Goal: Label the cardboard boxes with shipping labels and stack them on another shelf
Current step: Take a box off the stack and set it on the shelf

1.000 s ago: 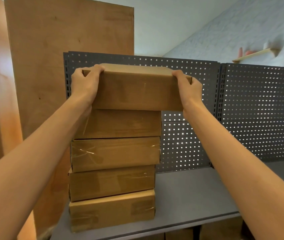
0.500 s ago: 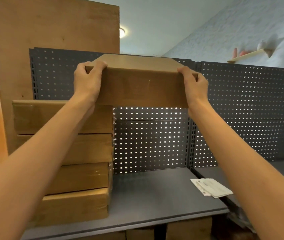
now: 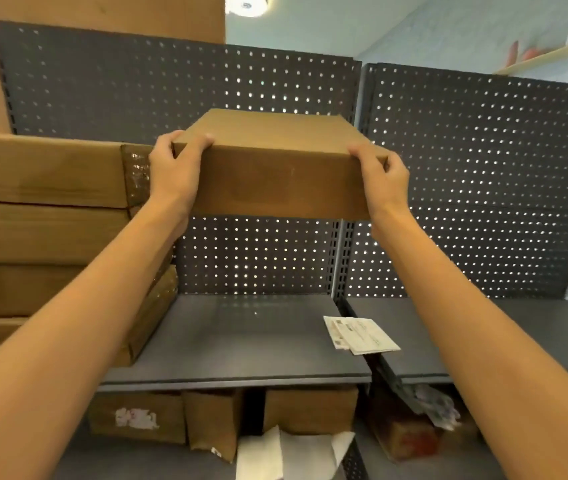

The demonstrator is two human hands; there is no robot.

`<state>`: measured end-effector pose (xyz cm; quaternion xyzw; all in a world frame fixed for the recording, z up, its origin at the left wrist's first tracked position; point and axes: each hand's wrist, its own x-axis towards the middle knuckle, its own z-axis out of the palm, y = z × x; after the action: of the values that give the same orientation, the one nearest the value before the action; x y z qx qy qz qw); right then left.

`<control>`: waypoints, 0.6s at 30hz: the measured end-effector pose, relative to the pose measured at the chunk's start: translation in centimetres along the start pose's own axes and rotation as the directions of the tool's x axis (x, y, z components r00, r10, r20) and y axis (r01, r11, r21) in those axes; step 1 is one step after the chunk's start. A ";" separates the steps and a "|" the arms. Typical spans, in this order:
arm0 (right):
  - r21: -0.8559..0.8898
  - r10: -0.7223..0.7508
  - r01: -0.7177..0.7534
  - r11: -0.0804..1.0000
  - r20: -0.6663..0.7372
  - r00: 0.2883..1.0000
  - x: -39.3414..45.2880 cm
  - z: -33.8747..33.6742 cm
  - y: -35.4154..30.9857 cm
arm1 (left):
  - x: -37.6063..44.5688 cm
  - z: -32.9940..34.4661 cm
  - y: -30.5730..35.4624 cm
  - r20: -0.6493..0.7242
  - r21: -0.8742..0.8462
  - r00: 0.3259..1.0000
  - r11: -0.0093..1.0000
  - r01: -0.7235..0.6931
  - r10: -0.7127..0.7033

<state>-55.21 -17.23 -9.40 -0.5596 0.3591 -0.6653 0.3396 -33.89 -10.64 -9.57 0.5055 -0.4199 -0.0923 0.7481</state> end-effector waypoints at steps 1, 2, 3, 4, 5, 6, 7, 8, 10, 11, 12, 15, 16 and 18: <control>0.000 0.018 -0.018 1.000 0.011 1.000 -0.2 -0.1 0.6 | -0.4 0.0 -0.6 0.000 0.005 1.000 1.000 0.012 -0.012; 0.005 0.035 -0.035 0.999 0.018 0.999 -0.4 -0.2 1.2 | -0.8 0.0 -1.1 0.000 0.012 1.000 1.000 0.023 -0.023; 0.007 0.053 -0.053 0.999 0.023 0.998 -0.6 -0.2 1.9 | -1.1 0.0 -1.8 0.000 0.020 0.999 0.999 0.037 -0.037; 0.002 0.067 -0.067 0.998 0.029 0.997 -0.8 -0.2 2.6 | -1.4 -0.1 -2.4 -0.005 0.025 0.999 0.998 0.051 -0.051; -0.005 0.078 -0.078 0.997 0.036 0.996 -0.9 -0.2 3.3 | -1.7 -0.2 -3.1 -0.010 0.030 0.998 0.997 0.064 -0.064; -0.012 0.089 -0.089 0.996 0.040 0.995 -1.1 -0.1 4.1 | -1.9 -0.3 -3.8 -0.015 0.039 0.997 0.996 0.078 -0.077; -0.016 0.101 -0.100 0.995 0.041 0.994 -1.4 0.0 4.8 | -2.1 -0.4 -4.6 -0.022 0.046 0.995 0.995 0.094 -0.093; -0.019 0.116 -0.115 0.993 0.043 0.992 -1.6 0.1 5.6 | -2.2 -0.6 -5.3 -0.029 0.048 0.993 0.993 0.112 -0.110; -0.019 0.155 -0.154 0.988 0.050 0.987 -2.3 0.3 7.1 | -2.7 -0.9 -6.7 -0.034 0.046 0.988 0.988 0.150 -0.148; -0.019 0.173 -0.172 0.985 0.057 0.983 -2.7 0.4 7.9 | -3.0 -1.1 -7.4 -0.034 0.053 0.986 0.984 0.167 -0.166; -0.023 0.191 -0.190 0.982 0.062 0.980 -3.1 0.4 8.6 | -3.4 -1.2 -8.1 -0.033 0.065 0.983 0.981 0.183 -0.181; -0.039 0.248 -0.246 0.969 0.053 0.967 -4.4 0.6 11.1 | -4.6 -1.6 -10.3 -0.020 0.102 0.976 0.970 0.220 -0.219; -0.045 0.263 -0.261 0.964 0.050 0.964 -4.7 0.7 11.9 | -5.0 -1.8 -11.1 -0.016 0.106 0.973 0.967 0.232 -0.232; -0.054 0.293 -0.290 0.955 0.051 0.955 -5.5 0.8 13.4 | -5.7 -2.2 -12.7 -0.008 0.109 0.964 0.958 0.264 -0.264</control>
<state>-52.99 -19.45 -23.55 -0.5273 0.4426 -0.5829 0.4317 -32.26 -11.96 -23.46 0.5968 -0.3557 -0.1699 0.6989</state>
